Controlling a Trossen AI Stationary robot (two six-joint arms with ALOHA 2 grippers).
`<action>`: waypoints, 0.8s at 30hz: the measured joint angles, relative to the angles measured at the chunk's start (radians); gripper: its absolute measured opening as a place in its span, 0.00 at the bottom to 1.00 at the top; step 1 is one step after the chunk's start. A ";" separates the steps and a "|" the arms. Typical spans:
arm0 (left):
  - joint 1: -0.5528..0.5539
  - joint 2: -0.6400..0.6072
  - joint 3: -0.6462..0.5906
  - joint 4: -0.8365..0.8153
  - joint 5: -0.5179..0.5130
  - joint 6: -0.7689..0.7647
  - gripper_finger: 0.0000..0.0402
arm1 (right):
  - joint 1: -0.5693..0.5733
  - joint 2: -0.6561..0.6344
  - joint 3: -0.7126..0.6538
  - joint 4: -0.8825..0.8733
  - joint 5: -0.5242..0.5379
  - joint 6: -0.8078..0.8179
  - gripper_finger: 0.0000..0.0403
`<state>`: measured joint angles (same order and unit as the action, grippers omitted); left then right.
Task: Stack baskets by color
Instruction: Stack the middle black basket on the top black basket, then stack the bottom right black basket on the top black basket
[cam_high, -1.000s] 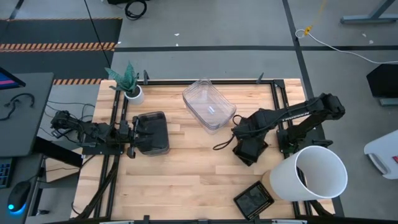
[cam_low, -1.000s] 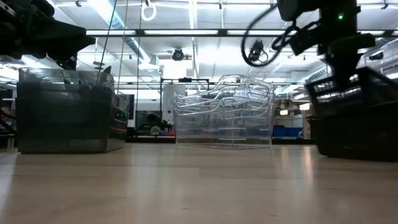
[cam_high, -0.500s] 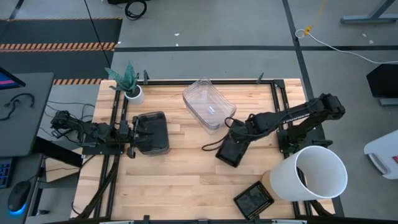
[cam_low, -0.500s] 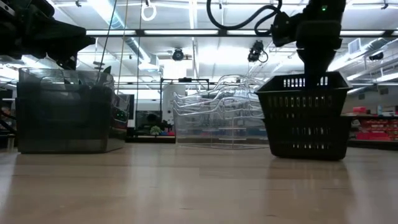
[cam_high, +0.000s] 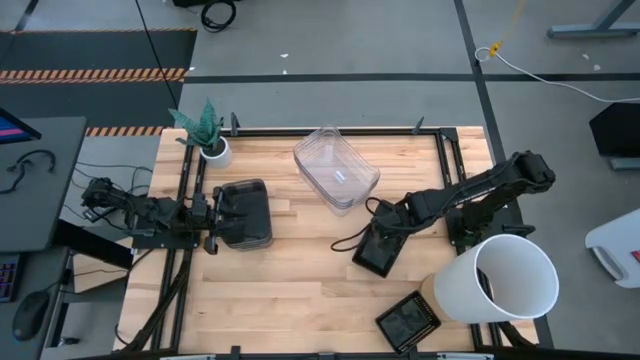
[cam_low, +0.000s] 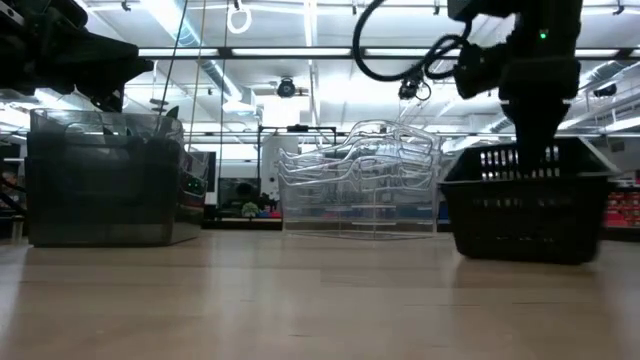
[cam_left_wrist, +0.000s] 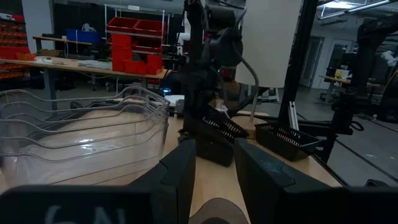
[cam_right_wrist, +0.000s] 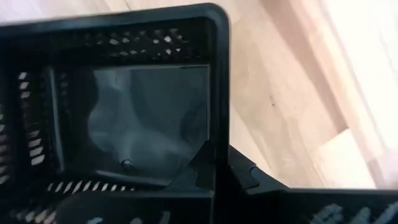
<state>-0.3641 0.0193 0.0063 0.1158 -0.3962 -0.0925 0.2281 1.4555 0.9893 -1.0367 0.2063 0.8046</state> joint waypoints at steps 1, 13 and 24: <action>0.000 0.000 0.000 0.000 0.000 0.000 0.30 | -0.001 0.000 -0.013 0.017 -0.004 -0.002 0.02; 0.000 0.000 0.000 0.000 0.000 0.000 0.30 | -0.002 0.000 -0.037 0.062 -0.060 -0.034 0.17; 0.000 0.000 0.000 0.000 0.000 0.000 0.30 | -0.030 -0.003 0.048 -0.040 -0.072 -0.103 0.33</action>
<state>-0.3637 0.0196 0.0063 0.1158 -0.3962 -0.0925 0.1985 1.4528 1.0376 -1.0767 0.1343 0.7018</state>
